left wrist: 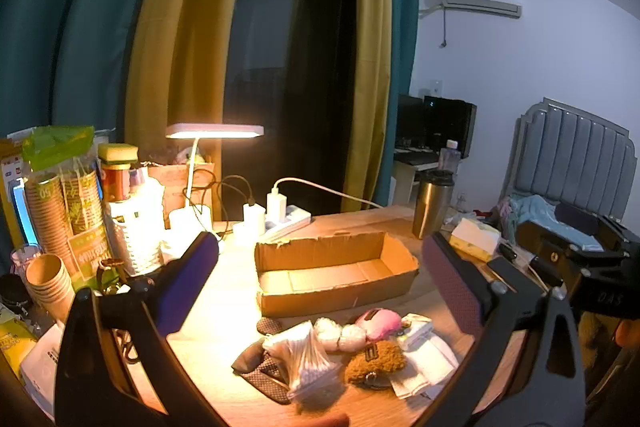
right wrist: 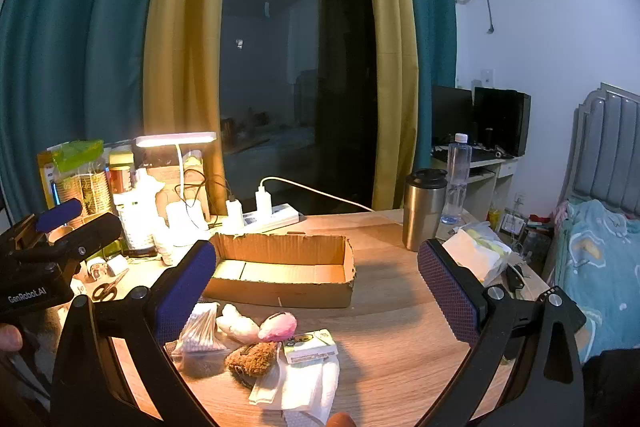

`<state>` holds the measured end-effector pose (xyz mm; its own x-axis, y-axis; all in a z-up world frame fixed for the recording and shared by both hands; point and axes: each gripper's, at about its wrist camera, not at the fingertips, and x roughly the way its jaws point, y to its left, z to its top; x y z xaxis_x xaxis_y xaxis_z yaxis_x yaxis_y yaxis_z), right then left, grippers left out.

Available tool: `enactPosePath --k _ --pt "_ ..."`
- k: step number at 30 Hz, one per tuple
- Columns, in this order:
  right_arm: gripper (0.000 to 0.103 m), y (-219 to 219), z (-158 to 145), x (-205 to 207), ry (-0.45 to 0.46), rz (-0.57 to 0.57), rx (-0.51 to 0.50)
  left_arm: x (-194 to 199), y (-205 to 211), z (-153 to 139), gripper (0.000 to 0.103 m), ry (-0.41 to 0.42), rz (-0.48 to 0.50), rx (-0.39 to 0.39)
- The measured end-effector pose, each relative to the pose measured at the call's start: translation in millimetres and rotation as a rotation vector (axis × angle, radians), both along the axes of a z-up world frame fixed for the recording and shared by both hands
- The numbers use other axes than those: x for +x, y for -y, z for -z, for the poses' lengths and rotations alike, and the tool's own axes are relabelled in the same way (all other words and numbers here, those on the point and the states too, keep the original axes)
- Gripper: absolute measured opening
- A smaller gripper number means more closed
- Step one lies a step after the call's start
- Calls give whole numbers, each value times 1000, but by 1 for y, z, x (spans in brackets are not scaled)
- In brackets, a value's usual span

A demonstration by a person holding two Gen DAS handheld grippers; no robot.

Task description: Organize soft objects

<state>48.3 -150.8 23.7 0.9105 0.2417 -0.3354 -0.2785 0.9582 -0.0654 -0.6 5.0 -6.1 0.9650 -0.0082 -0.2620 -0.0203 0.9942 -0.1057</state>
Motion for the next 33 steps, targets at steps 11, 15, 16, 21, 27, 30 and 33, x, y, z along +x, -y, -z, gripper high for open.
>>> enactPosePath --k 11,15,16,21,27,30,33 --pt "102 2 -1 0 -3 0 -2 -1 -2 -3 102 2 4 -5" --pt "102 1 0 0 -3 0 -4 0 -3 -4 102 1 4 -6" --pt "102 1 0 0 -2 -1 -3 0 -3 -3 102 1 5 -6" --pt "102 1 0 0 -3 0 -3 -1 -3 -5 102 1 6 -8" --pt "102 2 0 1 -4 0 -2 -1 -2 -7 102 -1 11 -5" --pt "102 4 1 -2 -4 -1 -4 -2 -1 -8 102 -1 11 -5" --pt "102 3 1 -3 -5 -1 -4 -2 -2 -8 102 -1 12 -5"
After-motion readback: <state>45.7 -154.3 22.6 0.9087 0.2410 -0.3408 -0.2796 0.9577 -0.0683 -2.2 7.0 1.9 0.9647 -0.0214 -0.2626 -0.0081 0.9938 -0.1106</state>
